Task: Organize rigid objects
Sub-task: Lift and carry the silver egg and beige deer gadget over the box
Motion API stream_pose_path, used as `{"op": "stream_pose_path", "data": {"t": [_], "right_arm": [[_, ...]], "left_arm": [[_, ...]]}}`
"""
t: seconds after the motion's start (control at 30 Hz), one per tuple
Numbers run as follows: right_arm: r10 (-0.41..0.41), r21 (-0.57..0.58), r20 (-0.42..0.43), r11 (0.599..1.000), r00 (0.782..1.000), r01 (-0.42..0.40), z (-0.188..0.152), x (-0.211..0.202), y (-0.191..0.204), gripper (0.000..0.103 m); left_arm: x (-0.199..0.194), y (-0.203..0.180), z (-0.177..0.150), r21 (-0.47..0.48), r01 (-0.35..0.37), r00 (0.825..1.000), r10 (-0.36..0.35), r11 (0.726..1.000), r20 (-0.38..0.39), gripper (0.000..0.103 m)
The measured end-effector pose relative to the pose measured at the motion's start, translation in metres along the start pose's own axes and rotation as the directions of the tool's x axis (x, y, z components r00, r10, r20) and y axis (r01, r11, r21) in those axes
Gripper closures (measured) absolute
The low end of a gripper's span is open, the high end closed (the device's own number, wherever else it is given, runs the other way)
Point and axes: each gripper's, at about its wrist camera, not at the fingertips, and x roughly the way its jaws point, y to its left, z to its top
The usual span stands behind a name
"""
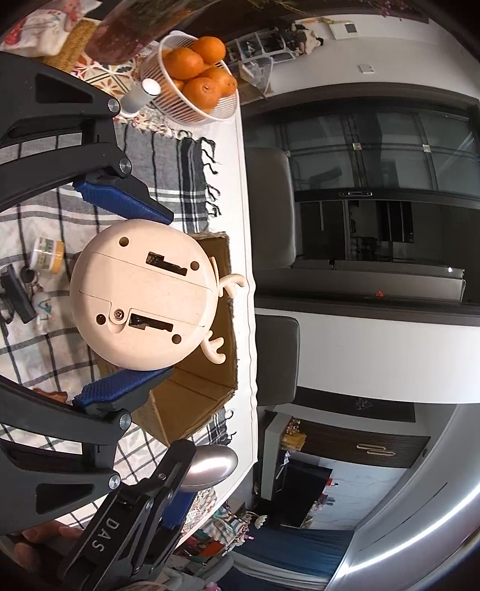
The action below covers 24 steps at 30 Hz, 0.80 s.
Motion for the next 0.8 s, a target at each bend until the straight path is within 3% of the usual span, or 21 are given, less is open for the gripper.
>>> {"op": "stream_pose_path", "data": {"t": [0.47, 0.8], "right_arm": [[0.026, -0.022, -0.114, 0.999, 0.993, -0.029, 0.034, 0.040, 0.000, 0.045], [0.049, -0.015, -0.278, 0.998, 0.959, -0.056, 0.044, 0.086, -0.008, 0.045]], "left_arm": [[0.032, 0.003, 0.028, 0.028, 0.033, 0.996, -0.031, 0.999, -0.085, 0.029], [0.065, 0.003, 0.037, 0.042, 0.033, 0.980, -0.024, 0.999, -0.196, 0.029]]}}
